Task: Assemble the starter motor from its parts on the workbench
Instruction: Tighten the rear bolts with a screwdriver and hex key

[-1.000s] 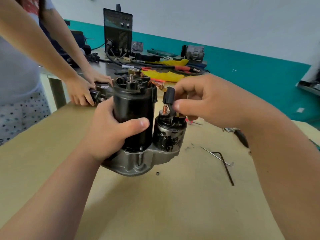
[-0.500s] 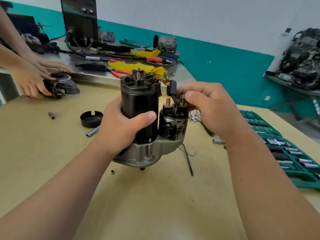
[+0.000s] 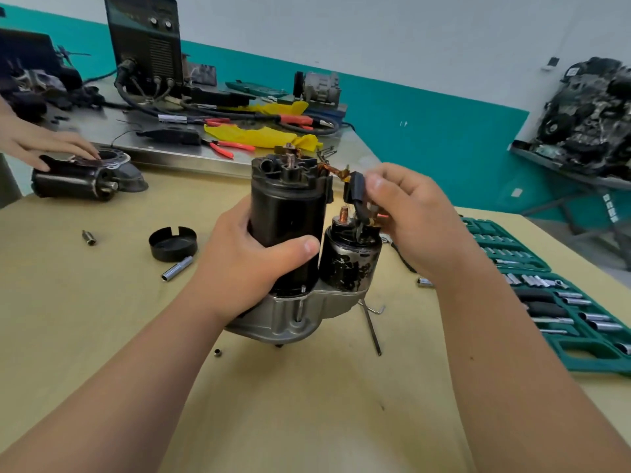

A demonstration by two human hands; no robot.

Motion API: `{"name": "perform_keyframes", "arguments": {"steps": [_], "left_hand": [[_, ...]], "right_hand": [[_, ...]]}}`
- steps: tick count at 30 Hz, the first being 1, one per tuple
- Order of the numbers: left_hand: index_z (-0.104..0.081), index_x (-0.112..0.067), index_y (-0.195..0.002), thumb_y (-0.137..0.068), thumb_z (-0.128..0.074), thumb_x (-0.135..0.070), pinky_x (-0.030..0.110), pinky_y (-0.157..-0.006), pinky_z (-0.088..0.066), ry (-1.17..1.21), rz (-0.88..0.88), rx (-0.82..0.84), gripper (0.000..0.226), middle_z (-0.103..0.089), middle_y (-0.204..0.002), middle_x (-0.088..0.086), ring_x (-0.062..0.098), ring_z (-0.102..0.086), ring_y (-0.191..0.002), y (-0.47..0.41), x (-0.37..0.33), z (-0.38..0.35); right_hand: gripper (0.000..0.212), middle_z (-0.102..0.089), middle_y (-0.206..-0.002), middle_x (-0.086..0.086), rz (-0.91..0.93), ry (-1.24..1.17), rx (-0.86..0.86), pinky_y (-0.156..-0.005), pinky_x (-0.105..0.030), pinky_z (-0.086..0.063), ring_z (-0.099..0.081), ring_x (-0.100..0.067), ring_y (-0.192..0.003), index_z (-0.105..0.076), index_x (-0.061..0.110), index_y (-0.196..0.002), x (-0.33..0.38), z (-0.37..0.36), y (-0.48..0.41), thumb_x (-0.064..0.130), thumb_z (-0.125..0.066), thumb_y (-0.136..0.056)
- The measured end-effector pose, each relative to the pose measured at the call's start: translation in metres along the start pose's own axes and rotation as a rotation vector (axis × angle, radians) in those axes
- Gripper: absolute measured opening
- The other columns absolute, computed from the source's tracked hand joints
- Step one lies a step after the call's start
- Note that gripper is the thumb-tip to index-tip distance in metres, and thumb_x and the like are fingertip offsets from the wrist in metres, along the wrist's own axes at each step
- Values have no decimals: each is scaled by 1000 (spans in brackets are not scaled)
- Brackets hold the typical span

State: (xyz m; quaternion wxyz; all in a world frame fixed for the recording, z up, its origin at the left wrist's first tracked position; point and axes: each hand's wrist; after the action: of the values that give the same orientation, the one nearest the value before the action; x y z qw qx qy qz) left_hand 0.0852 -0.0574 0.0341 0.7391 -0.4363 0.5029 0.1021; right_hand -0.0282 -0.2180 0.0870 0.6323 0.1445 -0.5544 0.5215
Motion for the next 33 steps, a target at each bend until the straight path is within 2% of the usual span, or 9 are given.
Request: {"name": "perform_keyframes", "arguments": {"steps": [2,3,6,9,12,15,19,25,33], "left_hand": [[-63,-51,-83,-56,-70,-50,12,-61,-49,-9,-16,12,27,-69,-83,-19,2,-67,-80,0,-2,-3],[-63,-52,-82,-57,-70,-49,11,-61,-49,-12,-24,16,27,-69,-82,-20,1,-67,-79,0,-3,-3],[-62,-53,-82,-57,-69,-50,10,-60,-48,-30,-37,19,26,-69,-81,-21,0,-67,-79,1,-2,-2],[-63,-54,-82,-56,-69,-51,11,-60,-48,-35,-28,21,27,-69,-82,-19,2,-67,-80,0,-2,-2],[-64,-53,-81,-54,-69,-51,10,-59,-48,-51,-8,16,28,-70,-82,-18,2,-68,-79,-3,-3,-5],[-64,-50,-79,-54,-68,-52,9,-56,-48,-72,2,-3,26,-70,-81,-19,1,-67,-78,-7,-2,-7],[-67,-45,-77,-56,-68,-50,11,-56,-49,-17,35,-68,22,-71,-79,-20,0,-68,-75,-13,4,-6],[-68,-35,-80,-58,-66,-47,14,-57,-51,57,65,-92,25,-72,-75,-15,3,-70,-71,-20,18,6],[-69,-39,-87,-60,-68,-49,20,-62,-53,38,22,48,28,-73,-84,-7,12,-72,-81,-19,20,10]], "right_hand": [[36,-63,-86,-13,-26,-34,25,-77,-41,-50,-58,-26,-83,-72,24,-79,-6,4,5,45,-45,-88],[42,-60,-80,-13,-34,-101,-14,-73,-42,-49,-56,-25,-78,-71,24,-67,-8,8,8,47,-43,-88],[58,-45,-56,2,-88,-349,-274,-61,-35,-43,-46,-18,-57,-40,23,-38,-17,22,11,41,-39,-93],[55,-46,-54,3,-156,-348,-298,-53,-30,-45,-46,-16,-51,-40,22,-40,-29,27,15,43,-41,-91],[43,-53,-53,1,-187,-36,-235,-56,-32,-50,-51,-15,-53,-58,20,-54,-41,34,21,43,-46,-88],[31,-58,-59,4,-282,322,-453,-58,-35,-45,-51,-12,-53,-63,20,-72,-67,59,24,29,-44,-95],[32,-68,-107,3,-469,651,-475,-67,-26,-46,-57,-9,-73,-64,20,-117,-106,93,33,13,-41,-95],[33,-66,-113,-4,-469,1010,-265,-86,-40,-51,-58,-24,-98,-65,25,-117,-132,80,19,15,-45,-92],[38,-54,-129,-3,-409,1265,-82,-102,-43,-36,-46,-25,-119,-53,22,-130,-156,48,-13,20,-46,-93]]}}
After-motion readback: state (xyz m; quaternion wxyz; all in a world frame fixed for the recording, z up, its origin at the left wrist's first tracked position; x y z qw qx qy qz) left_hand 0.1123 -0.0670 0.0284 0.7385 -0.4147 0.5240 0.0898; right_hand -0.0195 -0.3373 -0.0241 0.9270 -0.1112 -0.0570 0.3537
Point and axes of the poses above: each hand's wrist, its own y-axis away from the middle knuckle, its own z-axis out of the back of the hand, x = y × z
